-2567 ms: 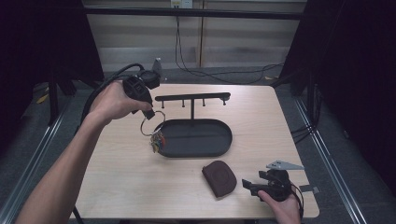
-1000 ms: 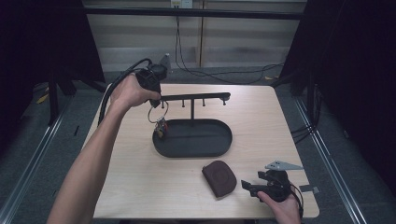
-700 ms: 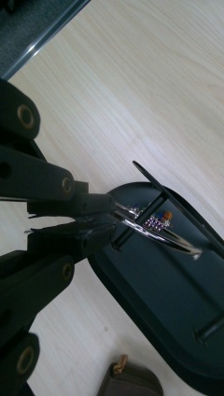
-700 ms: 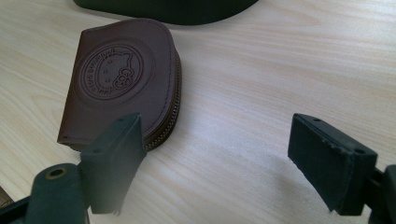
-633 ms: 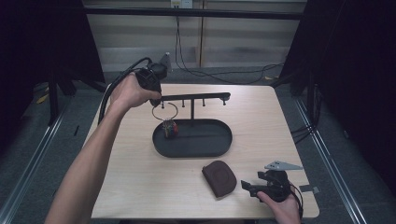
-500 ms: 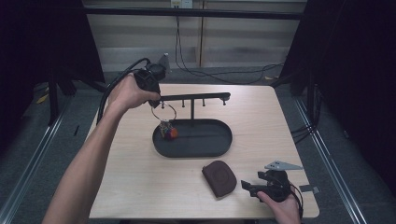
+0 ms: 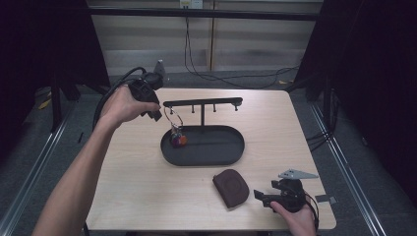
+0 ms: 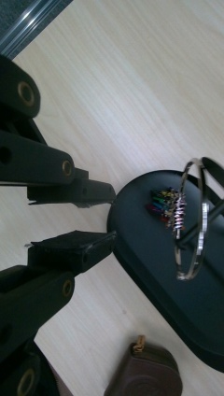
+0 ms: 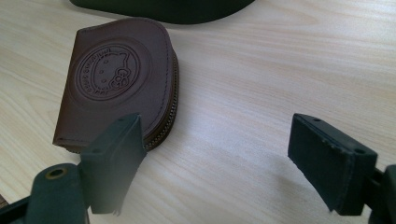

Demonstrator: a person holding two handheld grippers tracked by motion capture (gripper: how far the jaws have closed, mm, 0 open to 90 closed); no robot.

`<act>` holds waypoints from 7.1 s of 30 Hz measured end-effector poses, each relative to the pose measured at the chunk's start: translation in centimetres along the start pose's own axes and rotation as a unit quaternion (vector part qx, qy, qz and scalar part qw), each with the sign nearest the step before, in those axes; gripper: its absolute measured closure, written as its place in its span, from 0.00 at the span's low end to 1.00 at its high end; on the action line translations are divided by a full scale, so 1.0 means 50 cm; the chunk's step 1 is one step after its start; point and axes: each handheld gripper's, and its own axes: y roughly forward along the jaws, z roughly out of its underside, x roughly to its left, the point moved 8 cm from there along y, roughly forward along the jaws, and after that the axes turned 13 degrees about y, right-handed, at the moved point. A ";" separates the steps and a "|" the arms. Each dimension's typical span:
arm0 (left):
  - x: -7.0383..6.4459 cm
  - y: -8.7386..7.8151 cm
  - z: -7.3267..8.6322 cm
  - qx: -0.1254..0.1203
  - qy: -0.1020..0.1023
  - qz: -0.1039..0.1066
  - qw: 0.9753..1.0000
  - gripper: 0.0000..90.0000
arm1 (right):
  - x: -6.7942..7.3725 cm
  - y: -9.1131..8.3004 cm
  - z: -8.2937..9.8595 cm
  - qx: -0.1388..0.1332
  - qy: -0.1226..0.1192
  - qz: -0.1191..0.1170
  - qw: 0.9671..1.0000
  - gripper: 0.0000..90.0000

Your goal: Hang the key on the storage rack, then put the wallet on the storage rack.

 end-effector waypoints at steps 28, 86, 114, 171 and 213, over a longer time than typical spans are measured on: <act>-0.024 0.080 0.141 -0.120 -0.010 0.023 0.992 0.46 | -0.002 0.004 -0.003 0.001 0.010 0.005 1.000 0.20; -0.206 0.274 0.380 -0.278 0.002 0.075 0.958 0.20 | 0.080 0.004 -0.061 0.015 0.015 -0.029 0.999 0.38; -0.194 0.249 0.404 -0.308 -0.009 0.091 0.947 0.20 | 0.114 0.090 -0.097 0.221 -0.030 0.028 0.974 0.34; -0.188 0.262 0.403 -0.292 -0.018 0.103 0.951 0.20 | 0.122 0.141 -0.090 0.328 0.001 0.001 0.945 0.67; -0.179 0.259 0.407 -0.297 -0.026 0.100 0.949 0.20 | 0.159 0.056 -0.165 0.299 -0.075 0.083 0.948 0.92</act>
